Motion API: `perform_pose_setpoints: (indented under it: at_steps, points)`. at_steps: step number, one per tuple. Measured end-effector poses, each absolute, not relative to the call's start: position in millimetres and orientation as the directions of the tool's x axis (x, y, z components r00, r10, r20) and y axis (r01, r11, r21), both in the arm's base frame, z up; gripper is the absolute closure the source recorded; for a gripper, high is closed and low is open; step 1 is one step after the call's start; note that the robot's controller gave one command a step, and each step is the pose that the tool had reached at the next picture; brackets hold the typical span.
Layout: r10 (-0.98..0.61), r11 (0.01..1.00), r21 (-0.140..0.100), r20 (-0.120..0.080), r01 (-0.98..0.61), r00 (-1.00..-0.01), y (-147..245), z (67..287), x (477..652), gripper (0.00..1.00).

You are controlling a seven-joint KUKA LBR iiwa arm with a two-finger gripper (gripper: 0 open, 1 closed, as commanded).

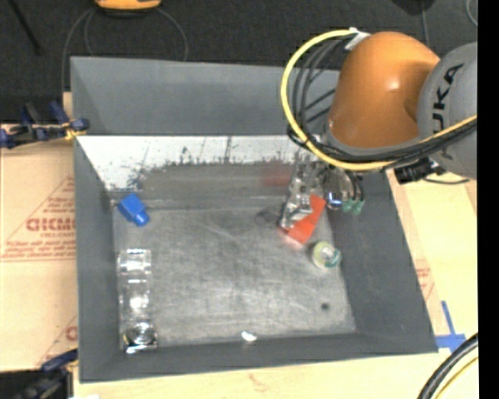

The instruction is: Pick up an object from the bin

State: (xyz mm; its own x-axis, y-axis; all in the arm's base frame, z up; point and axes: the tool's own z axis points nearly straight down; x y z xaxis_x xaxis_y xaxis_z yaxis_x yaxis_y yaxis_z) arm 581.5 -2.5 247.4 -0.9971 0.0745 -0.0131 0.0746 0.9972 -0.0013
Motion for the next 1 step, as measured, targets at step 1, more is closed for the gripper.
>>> perform_pose_setpoints:
  at_steps: [1]
  points:
    - [-0.160, 0.987, -0.002, -0.002, -0.160, -0.987, -10.5, 239.3, 567.3, 1.00]
